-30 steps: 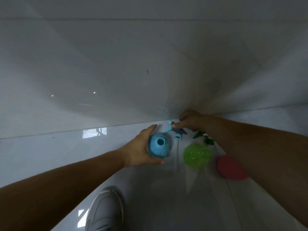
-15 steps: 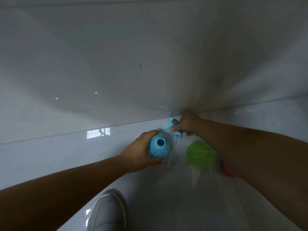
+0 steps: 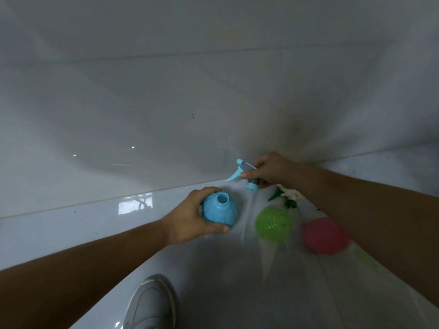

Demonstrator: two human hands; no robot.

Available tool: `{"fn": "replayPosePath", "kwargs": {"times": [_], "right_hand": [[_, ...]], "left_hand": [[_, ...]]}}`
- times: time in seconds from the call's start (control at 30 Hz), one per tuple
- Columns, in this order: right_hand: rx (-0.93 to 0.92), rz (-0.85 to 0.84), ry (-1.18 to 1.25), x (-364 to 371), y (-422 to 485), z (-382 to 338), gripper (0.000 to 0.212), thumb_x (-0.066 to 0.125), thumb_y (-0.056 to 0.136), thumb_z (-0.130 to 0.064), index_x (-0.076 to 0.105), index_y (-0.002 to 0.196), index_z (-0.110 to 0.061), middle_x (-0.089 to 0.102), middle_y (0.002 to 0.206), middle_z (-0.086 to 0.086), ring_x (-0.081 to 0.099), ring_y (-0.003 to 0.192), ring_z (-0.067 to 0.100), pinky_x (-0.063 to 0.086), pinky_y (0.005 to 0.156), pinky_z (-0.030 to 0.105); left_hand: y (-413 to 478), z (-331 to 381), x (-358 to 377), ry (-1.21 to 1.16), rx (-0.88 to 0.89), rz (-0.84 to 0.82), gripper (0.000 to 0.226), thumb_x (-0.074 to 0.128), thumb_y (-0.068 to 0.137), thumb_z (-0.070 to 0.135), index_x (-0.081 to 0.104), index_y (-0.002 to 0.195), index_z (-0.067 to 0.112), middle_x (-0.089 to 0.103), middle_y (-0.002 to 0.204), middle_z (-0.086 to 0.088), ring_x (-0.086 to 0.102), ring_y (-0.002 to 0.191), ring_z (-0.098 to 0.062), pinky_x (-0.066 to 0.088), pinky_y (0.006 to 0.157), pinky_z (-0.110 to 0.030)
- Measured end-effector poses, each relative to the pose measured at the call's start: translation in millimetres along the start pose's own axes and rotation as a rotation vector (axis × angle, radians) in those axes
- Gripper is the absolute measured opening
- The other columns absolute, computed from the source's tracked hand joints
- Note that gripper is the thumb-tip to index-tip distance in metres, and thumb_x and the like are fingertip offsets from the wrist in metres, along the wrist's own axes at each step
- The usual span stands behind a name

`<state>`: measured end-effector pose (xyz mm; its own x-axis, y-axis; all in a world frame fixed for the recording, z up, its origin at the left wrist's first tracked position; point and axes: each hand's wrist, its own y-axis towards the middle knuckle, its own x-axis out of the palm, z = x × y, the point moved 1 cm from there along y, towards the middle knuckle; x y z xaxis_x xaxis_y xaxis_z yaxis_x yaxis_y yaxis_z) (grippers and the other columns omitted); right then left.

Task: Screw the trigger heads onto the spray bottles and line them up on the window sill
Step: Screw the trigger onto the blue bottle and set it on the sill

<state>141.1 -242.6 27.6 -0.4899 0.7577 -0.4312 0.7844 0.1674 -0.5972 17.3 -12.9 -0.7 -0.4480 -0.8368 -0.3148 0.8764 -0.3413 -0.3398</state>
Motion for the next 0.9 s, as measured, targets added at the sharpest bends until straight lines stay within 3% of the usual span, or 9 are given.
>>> {"fn": "replayPosePath", "kwargs": {"times": [0.07,0.2,0.27,0.4,0.57,0.67,0.9], "right_hand": [[-0.072,0.023,0.018,-19.8,-27.9,-18.8,0.022,0.084,0.073,-0.027,0.067,0.074,-0.012,0.066,0.07,0.008,0.061,0.056,0.011,0.054,0.056,0.024],[-0.211,0.084,0.112,-65.4,-109.4,-60.2,0.017,0.078,0.08,-0.023,0.07,0.086,-0.009,0.068,0.076,0.008,0.065,0.061,0.011,0.057,0.059,0.024],[-0.275,0.148,0.195,-89.9,-155.8,-77.8,0.014,0.075,0.083,-0.019,0.069,0.09,-0.009,0.069,0.076,0.007,0.068,0.061,0.01,0.058,0.058,0.023],[-0.447,0.385,0.355,-139.6,-258.6,-98.7,0.008,0.071,0.086,-0.015,0.067,0.089,-0.009,0.066,0.074,0.007,0.067,0.06,0.01,0.06,0.06,0.026],[-0.609,0.663,0.427,-178.3,-366.6,-101.6,0.015,0.073,0.085,-0.016,0.066,0.095,-0.007,0.067,0.075,0.004,0.066,0.064,0.011,0.061,0.064,0.031],[-0.654,0.758,0.432,-190.1,-410.2,-97.2,0.019,0.073,0.085,-0.017,0.067,0.101,-0.008,0.068,0.081,0.004,0.068,0.069,0.013,0.062,0.067,0.033],[-0.702,0.879,0.399,-206.9,-468.4,-81.3,0.019,0.073,0.085,-0.02,0.067,0.102,-0.014,0.067,0.086,0.004,0.07,0.071,0.007,0.06,0.064,0.023]], "left_hand": [[-5.6,21.4,-7.2,0.003,0.026,0.016,0.081,0.095,0.063,0.044,0.056,0.133,0.041,0.059,0.135,0.005,0.06,0.123,-0.009,0.058,0.103,-0.035],[-21.6,83.1,-16.7,0.028,0.112,0.003,0.065,0.095,0.072,0.02,0.06,0.125,0.038,0.067,0.118,0.013,0.063,0.113,0.0,0.055,0.092,-0.018],[-28.6,117.7,-19.8,0.053,0.153,-0.032,0.063,0.095,0.073,0.017,0.063,0.123,0.036,0.067,0.116,0.015,0.065,0.113,-0.003,0.056,0.09,-0.016],[-45.3,193.9,-15.2,0.122,0.198,-0.125,0.064,0.093,0.075,0.02,0.062,0.131,0.027,0.067,0.121,0.008,0.068,0.112,-0.008,0.061,0.091,-0.025],[-67.6,268.8,14.1,0.144,0.208,-0.189,0.068,0.094,0.075,0.026,0.06,0.133,0.031,0.071,0.121,0.006,0.071,0.108,-0.009,0.062,0.09,-0.027],[-77.4,298.1,31.9,0.17,0.216,-0.21,0.068,0.094,0.074,0.028,0.059,0.133,0.032,0.072,0.119,0.006,0.073,0.107,-0.009,0.063,0.089,-0.028],[-95.1,335.1,65.9,0.185,0.195,-0.196,0.071,0.095,0.073,0.03,0.058,0.133,0.034,0.073,0.119,0.005,0.074,0.106,-0.011,0.065,0.091,-0.035]]}}
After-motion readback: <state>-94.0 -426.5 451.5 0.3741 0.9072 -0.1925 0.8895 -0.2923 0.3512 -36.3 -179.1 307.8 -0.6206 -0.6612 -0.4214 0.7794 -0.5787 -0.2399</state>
